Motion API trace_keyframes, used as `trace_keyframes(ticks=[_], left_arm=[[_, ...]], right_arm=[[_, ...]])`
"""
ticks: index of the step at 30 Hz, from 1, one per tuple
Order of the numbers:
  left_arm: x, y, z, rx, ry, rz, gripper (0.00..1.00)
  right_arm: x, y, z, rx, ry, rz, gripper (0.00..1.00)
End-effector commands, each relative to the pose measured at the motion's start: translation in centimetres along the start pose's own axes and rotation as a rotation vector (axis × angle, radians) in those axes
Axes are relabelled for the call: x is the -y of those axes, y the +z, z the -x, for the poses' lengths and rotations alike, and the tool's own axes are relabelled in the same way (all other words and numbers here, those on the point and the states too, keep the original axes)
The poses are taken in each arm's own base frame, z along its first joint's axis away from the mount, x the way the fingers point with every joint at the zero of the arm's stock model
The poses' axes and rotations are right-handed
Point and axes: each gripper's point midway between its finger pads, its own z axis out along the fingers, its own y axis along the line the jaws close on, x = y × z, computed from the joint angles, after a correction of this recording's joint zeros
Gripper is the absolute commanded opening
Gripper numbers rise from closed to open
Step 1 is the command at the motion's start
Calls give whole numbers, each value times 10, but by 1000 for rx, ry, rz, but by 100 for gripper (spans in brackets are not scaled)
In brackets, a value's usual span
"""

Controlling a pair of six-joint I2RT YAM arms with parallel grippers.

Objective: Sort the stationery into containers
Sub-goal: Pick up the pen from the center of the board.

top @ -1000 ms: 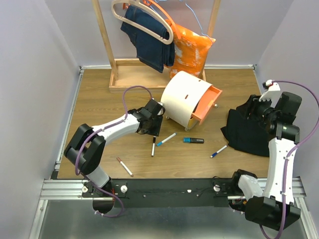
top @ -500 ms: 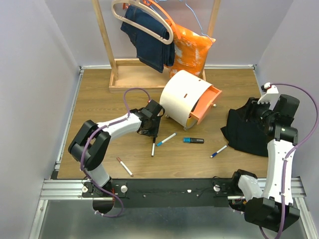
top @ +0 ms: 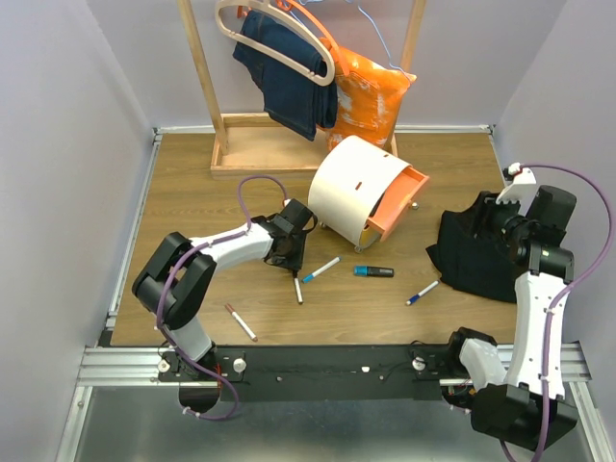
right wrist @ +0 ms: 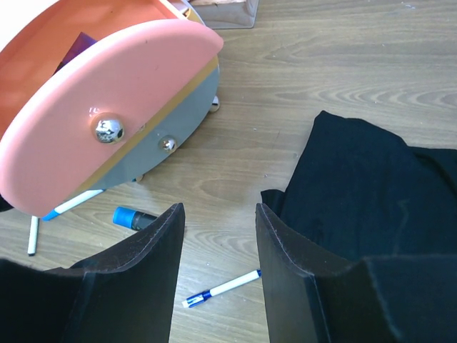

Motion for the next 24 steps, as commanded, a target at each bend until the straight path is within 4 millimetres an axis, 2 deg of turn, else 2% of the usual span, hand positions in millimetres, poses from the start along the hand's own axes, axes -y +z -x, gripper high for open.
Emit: trace_keyframes(ticks=[1, 4, 7, 8, 11, 13, 14, 16, 17, 18, 20, 23, 24], left_arm=[[-12, 8, -11, -11, -13, 50, 38], [-11, 7, -11, -10, -9, 47, 31], [-8, 2, -7, -1, 4, 38, 20], [-8, -3, -7, -2, 7, 36, 13], [-3, -25, 0, 7, 17, -4, 0], [-1, -42, 13, 29, 29, -37, 0], [-1, -57, 14, 33, 34, -52, 0], [2, -82, 34, 82, 46, -98, 0], [3, -98, 35, 93, 53, -119, 0], [9, -115, 49, 138, 70, -145, 0], [20, -145, 64, 218, 128, -207, 0], [55, -197, 91, 346, 201, -387, 0], [79, -226, 105, 415, 254, -507, 0]], right_arm=[[-1, -6, -7, -14, -8, -18, 52], [-1, -8, -7, -10, -13, -22, 52], [-2, -9, -2, 1, -13, -21, 52], [-3, -9, -1, 3, -13, -21, 52], [-2, -9, 2, 11, -17, -25, 52], [-2, -9, 5, 16, -17, -24, 52], [-2, -9, 6, 15, -18, -22, 52], [-2, -9, 11, 23, -20, -20, 52], [-2, -8, 13, 26, -21, -18, 52], [-1, -8, 16, 27, -24, -17, 52], [-1, -6, 18, 31, -26, -14, 52], [1, -4, 23, 35, -28, -11, 52], [0, -4, 25, 40, -31, -9, 52]])
